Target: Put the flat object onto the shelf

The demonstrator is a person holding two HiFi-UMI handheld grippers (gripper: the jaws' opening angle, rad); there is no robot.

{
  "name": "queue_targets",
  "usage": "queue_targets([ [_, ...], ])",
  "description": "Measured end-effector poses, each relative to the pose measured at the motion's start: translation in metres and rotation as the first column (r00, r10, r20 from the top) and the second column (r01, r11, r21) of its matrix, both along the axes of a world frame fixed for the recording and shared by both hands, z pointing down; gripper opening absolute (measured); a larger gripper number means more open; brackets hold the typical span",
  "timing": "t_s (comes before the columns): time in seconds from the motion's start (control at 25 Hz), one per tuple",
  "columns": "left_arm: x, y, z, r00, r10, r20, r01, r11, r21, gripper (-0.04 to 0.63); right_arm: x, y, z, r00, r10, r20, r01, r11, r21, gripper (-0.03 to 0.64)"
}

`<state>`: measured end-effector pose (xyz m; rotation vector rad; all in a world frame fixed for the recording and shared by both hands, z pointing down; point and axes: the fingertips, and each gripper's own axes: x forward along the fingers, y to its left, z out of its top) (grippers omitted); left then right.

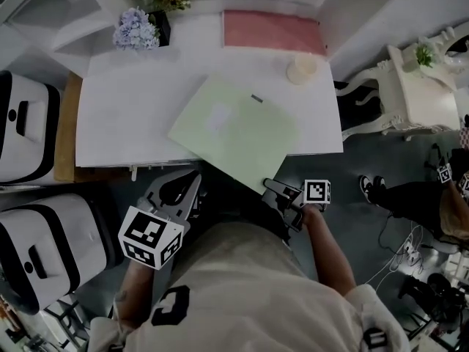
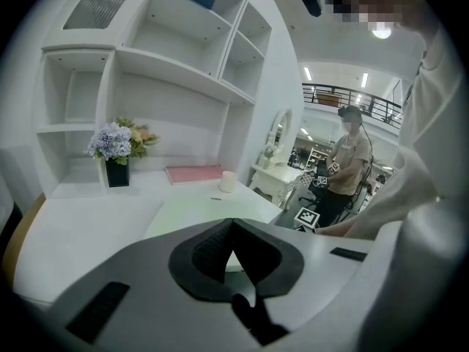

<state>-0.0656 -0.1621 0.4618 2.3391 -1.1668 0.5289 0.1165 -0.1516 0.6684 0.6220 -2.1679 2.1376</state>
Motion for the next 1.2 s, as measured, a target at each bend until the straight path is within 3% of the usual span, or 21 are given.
queue_targets([
  [0.4, -0.001, 0.000, 0.004, 0.999, -0.004, 0.039, 0.005, 1.000, -0.028, 0.014, -0.014, -0.006, -0.004, 0.976, 0.040, 0.214, -0.036, 0.999, -0.022, 0.492],
  [0.76, -0.018, -0.005, 0.001, 0.998, -0.031, 0.059, 0.032, 0.999, -0.012, 0.014, -0.031, -0.014, -0.013, 0.949, 0.014, 0.316, -0.013, 1.000, -0.005, 0.491],
  [1.2, -0.040, -0.002, 0.003, 0.997, -0.070, 0.045, 0.070, 0.997, -0.008, 0.014, -0.048, -0.008, -0.020, 0.947, -0.027, 0.321, 0.024, 1.000, 0.012, 0.488],
])
